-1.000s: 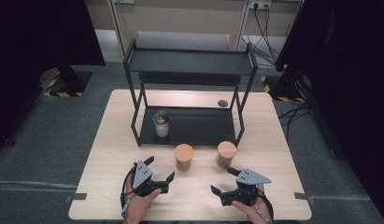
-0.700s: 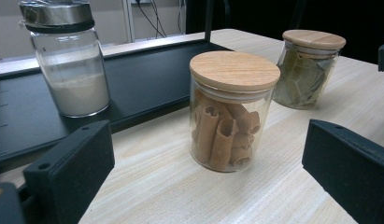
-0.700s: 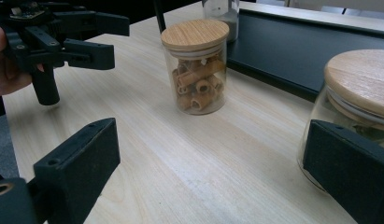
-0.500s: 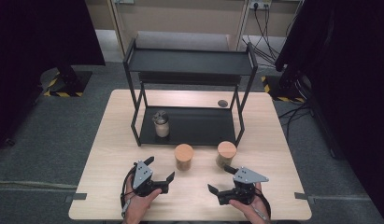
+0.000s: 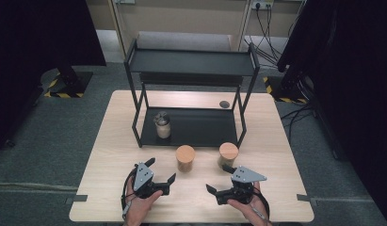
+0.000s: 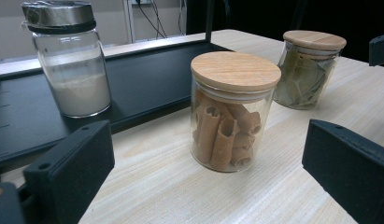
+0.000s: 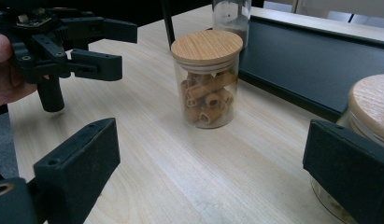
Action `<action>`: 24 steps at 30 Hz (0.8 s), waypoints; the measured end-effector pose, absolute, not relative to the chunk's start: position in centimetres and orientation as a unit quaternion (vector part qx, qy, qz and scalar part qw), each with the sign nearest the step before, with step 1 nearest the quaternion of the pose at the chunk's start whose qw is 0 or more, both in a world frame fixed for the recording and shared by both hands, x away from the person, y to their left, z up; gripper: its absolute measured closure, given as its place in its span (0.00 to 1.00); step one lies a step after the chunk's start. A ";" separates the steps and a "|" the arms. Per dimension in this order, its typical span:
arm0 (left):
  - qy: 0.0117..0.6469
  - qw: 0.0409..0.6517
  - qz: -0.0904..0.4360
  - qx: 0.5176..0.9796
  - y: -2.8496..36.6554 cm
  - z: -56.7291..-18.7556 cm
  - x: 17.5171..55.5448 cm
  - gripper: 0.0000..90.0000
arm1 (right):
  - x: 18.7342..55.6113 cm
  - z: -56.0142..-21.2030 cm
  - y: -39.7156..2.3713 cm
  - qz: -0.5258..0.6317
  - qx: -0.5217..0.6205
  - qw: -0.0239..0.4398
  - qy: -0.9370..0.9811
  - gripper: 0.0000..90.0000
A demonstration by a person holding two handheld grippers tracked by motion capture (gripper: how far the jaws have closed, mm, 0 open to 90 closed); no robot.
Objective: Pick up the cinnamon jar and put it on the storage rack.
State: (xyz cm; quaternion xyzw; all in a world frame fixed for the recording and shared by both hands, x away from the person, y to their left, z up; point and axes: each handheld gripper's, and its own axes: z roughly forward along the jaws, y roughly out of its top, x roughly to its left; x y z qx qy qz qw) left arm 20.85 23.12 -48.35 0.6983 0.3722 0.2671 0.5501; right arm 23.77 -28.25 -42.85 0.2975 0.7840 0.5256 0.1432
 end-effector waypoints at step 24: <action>0.373 0.548 0.267 0.699 23.2 -48.4 21.0 0.02 | 24.8 -42.5 -26.6 0.528 0.287 0.139 0.787 0.05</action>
